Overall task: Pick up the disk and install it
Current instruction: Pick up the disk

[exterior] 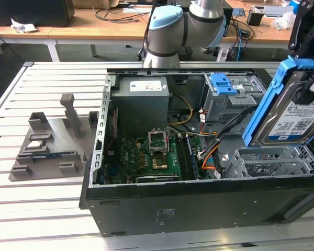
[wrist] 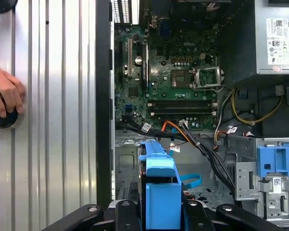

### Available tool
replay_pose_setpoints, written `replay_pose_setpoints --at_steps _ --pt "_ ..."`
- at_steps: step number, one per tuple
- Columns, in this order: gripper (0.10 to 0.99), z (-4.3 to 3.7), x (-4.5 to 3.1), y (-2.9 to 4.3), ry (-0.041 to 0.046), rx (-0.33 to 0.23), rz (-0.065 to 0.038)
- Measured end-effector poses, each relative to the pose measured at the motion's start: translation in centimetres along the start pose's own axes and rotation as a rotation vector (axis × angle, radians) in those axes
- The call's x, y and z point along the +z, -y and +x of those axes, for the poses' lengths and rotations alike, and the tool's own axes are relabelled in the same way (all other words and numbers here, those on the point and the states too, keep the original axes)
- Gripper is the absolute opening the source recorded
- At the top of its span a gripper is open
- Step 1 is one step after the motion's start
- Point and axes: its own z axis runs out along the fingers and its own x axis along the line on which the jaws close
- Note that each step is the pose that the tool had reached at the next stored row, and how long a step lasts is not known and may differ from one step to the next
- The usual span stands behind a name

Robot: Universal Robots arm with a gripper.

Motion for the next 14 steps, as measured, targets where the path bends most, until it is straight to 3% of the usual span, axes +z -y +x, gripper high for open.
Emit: replay_pose_setpoints --at_steps 5,10,14 --pt "0.365 -0.08 0.88 0.18 -0.0021 0.000 0.000" --pt "0.365 -0.61 1.76 0.70 -0.0094 0.000 0.000" --pt "0.365 -0.80 2.04 1.11 -0.0172 0.001 0.000"
